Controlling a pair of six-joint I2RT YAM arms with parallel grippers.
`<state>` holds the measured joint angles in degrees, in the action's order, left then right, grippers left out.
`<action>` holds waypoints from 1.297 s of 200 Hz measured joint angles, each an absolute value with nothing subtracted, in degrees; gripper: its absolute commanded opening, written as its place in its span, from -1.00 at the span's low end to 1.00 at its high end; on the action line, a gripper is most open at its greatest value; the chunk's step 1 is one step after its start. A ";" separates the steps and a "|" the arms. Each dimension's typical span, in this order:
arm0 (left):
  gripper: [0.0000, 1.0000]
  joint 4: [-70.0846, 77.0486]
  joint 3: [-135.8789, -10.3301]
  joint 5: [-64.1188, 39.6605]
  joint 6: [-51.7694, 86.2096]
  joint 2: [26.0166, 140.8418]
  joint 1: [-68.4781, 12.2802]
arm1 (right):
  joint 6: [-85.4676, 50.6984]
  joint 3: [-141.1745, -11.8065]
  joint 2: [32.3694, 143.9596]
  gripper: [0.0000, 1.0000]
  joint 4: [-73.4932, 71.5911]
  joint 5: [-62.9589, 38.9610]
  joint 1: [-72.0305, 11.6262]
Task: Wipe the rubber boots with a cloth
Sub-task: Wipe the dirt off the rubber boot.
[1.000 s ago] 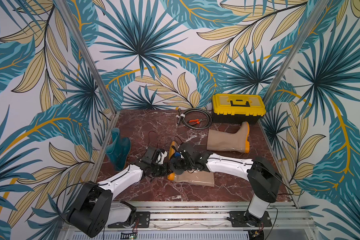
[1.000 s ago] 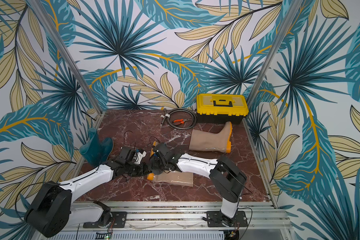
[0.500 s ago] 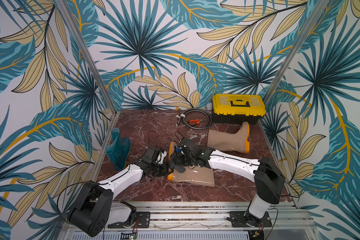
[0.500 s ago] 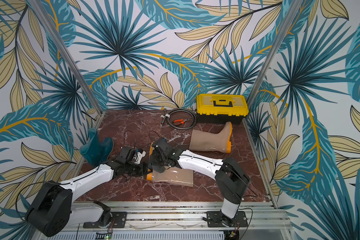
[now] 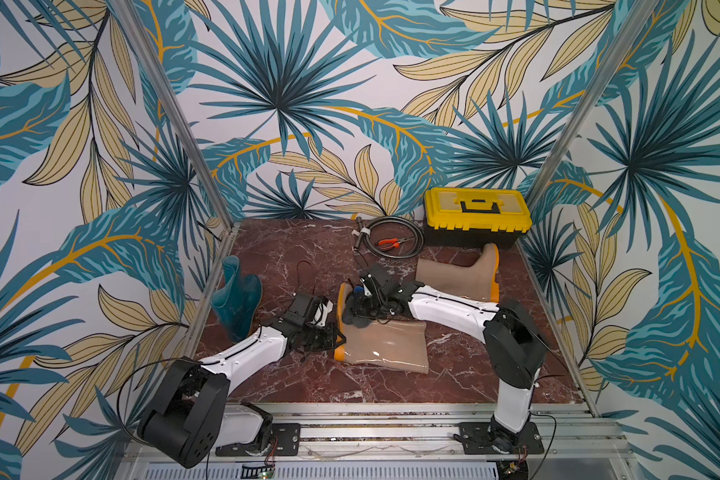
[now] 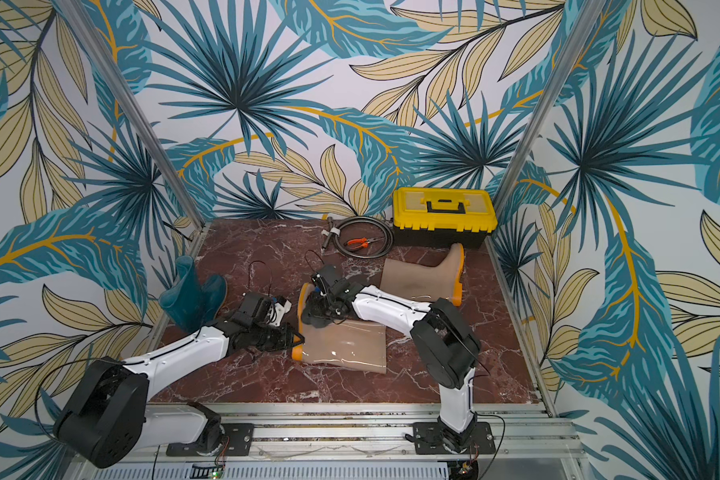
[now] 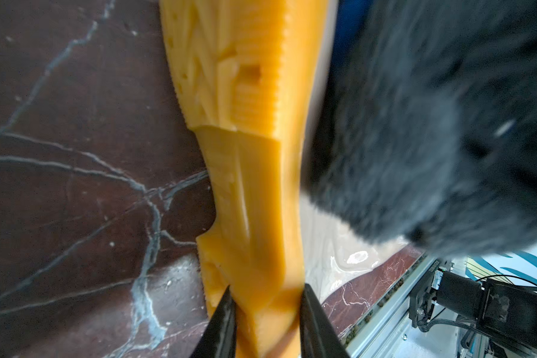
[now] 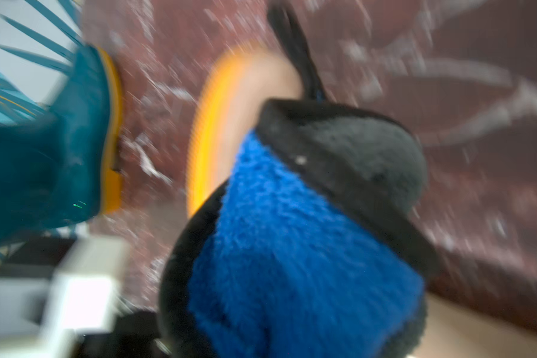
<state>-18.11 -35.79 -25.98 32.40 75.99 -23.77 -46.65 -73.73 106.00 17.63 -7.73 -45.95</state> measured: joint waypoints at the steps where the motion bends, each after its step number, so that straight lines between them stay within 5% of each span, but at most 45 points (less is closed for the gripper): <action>1: -0.70 -18.13 -35.79 -25.98 32.38 76.01 -23.77 | -46.74 -73.38 105.80 -1.00 17.56 -7.77 -46.02; 41: -0.83 -19.00 -36.56 -26.15 31.94 76.51 -23.73 | -52.23 -58.96 95.81 -1.00 16.75 -7.31 -54.78; 77: -0.98 -19.25 -36.75 -26.17 31.90 76.64 -23.64 | -54.63 -58.89 95.83 -1.00 17.87 -6.90 -59.22; 182: -1.00 -19.49 -37.08 -26.85 31.33 76.90 -23.51 | -38.92 -104.36 120.86 -1.00 29.71 -4.40 -42.06; 259: -1.00 -19.40 -37.19 -27.07 30.33 77.34 -23.49 | -46.74 -67.96 102.59 -1.00 20.27 -6.15 -49.10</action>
<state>-19.40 -37.19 -27.07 30.33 77.34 -23.49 -46.74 -67.96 102.59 20.27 -6.15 -49.10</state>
